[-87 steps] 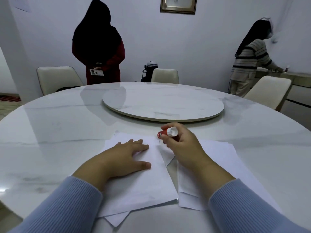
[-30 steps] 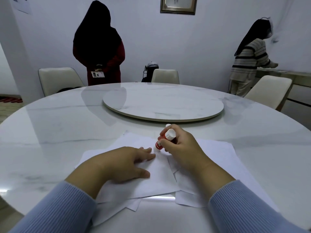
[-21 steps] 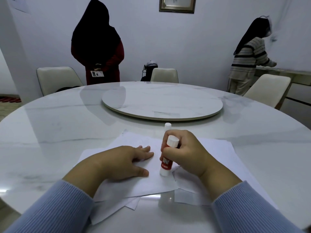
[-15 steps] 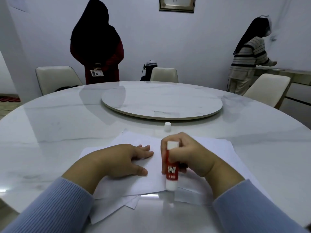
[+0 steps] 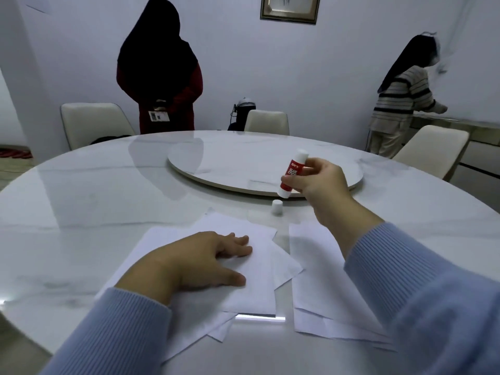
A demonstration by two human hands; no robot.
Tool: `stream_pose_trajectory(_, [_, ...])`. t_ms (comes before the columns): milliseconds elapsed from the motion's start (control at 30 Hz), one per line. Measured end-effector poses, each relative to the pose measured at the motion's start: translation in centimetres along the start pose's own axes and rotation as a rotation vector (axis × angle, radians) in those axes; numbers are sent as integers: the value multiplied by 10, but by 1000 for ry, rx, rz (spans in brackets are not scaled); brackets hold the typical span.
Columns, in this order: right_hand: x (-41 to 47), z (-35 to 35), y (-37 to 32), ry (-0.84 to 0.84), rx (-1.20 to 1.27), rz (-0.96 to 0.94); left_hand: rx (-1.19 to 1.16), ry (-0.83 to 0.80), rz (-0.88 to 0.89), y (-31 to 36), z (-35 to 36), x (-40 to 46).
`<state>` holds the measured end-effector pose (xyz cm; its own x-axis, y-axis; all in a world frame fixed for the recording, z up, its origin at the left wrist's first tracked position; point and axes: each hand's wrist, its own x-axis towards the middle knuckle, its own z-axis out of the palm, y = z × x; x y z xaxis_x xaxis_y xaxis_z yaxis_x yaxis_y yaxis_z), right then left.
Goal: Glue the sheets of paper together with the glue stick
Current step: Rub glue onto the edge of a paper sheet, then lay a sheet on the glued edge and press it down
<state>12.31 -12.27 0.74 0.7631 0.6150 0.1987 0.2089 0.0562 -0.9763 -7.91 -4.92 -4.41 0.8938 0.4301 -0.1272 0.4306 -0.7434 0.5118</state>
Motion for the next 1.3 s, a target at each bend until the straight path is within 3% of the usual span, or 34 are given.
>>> stream_pose_trajectory(267, [33,47,32,-83,-463,-6,-25,12,30,-6,-1,2])
stream_pose_trajectory(433, [37,47,48,-100,-522,-59,-47,8,30,-7,-2,2])
stream_pose_trajectory(567, [34,-1,14,-10,-418,-196,-26,10,26,-5,-3,0])
stream_pose_trajectory(633, [25,-43,-5,-247,-718,-82,-12,13,32,-2,-2,0])
stream_pose_trajectory(700, [6,-73,-11,-560,-1266,118,8,17,40,0,0,1])
stream_pose_trajectory(767, [-14,-91,1,-682,-1571,148,35,20,47,2,1,2])
stream_pose_trajectory(933, [-33,-108,21,-502,-1264,84,49,62,53,4,5,-2])
stream_pose_trajectory(1067, [-37,-107,22,-367,-1293,38,48,116,92,9,11,0])
stream_pose_trajectory(1167, [-41,-103,15,-319,-1346,27,-104,305,105,18,14,0])
stream_pose_trajectory(1300, [-47,-119,-19,-346,-1236,-31,-259,585,74,31,5,-10])
